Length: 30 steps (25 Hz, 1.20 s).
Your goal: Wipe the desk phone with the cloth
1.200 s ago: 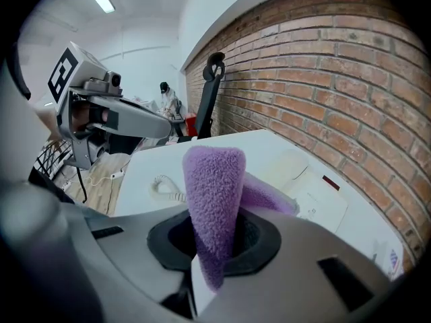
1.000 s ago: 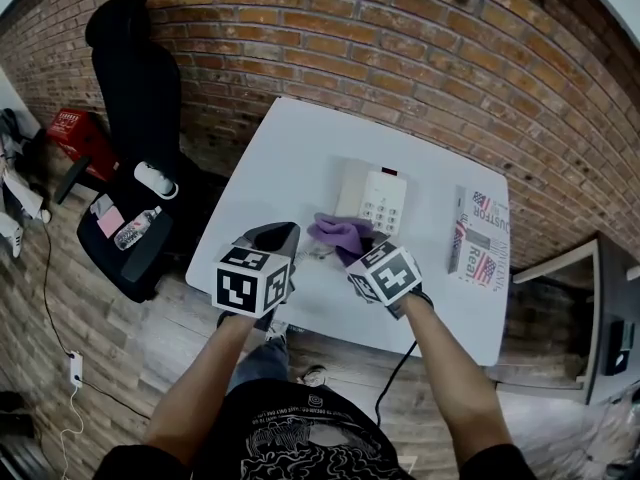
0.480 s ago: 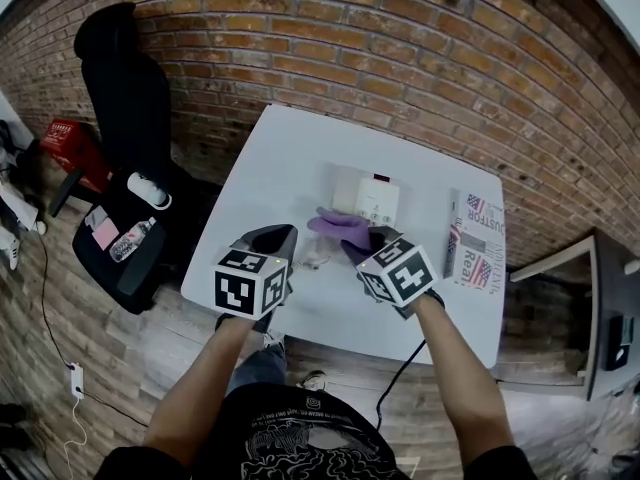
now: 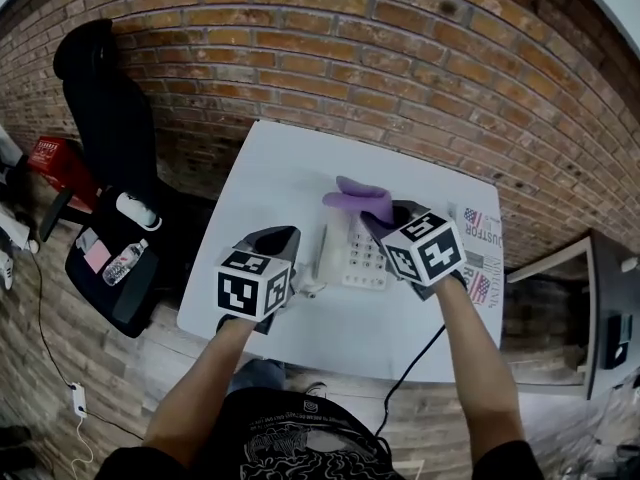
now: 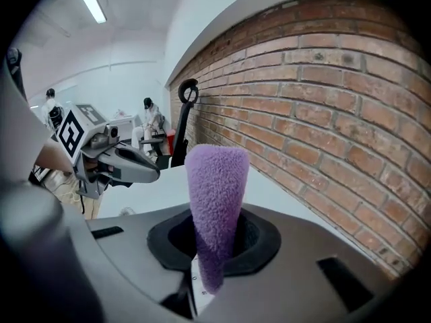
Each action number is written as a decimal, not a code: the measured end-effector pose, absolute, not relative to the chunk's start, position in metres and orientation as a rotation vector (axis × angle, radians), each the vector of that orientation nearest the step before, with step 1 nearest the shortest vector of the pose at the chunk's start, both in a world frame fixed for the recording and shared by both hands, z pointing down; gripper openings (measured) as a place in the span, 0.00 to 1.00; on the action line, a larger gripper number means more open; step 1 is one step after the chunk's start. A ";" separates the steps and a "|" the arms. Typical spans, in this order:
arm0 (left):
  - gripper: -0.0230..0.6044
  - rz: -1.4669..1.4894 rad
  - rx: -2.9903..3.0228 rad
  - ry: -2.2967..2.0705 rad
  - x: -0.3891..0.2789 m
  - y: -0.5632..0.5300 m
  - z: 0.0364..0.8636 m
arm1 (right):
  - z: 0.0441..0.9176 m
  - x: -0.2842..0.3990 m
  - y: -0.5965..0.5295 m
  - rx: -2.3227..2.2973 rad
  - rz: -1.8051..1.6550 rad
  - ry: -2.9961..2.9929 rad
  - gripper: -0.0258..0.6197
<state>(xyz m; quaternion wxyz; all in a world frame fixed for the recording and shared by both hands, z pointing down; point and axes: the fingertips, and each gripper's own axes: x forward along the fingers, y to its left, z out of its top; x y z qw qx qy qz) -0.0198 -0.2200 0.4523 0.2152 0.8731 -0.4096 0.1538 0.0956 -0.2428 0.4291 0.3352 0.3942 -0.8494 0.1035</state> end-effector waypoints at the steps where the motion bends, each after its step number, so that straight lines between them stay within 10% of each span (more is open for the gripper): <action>1: 0.04 0.429 2.423 -1.128 -0.019 -0.225 0.453 | 0.426 0.097 -0.250 1.035 0.267 -2.214 0.11; 30: 0.04 0.489 2.378 -0.876 -0.033 -0.315 0.503 | 0.515 0.043 -0.395 0.693 0.667 -2.100 0.11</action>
